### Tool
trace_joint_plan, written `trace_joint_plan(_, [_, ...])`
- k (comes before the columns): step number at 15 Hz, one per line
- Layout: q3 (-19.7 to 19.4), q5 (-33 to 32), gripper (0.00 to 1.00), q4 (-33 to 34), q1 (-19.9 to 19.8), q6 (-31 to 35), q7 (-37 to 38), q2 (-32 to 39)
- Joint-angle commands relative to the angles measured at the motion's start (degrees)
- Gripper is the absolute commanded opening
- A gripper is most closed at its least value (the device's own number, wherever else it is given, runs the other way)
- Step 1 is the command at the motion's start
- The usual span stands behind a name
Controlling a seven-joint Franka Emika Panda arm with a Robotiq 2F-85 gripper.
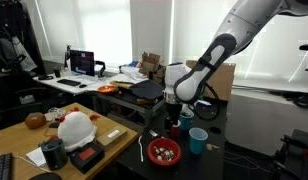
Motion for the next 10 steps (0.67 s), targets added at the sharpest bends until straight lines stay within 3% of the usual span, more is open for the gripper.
trace_joint_plan(1, [0.3, -0.4, 1.0, 0.2, -0.3, -0.2, 0.3, 0.1])
trace_joint_plan(10, [0.8, 0.2, 1.0, 4.2, -0.8, -0.3, -0.2, 3.2])
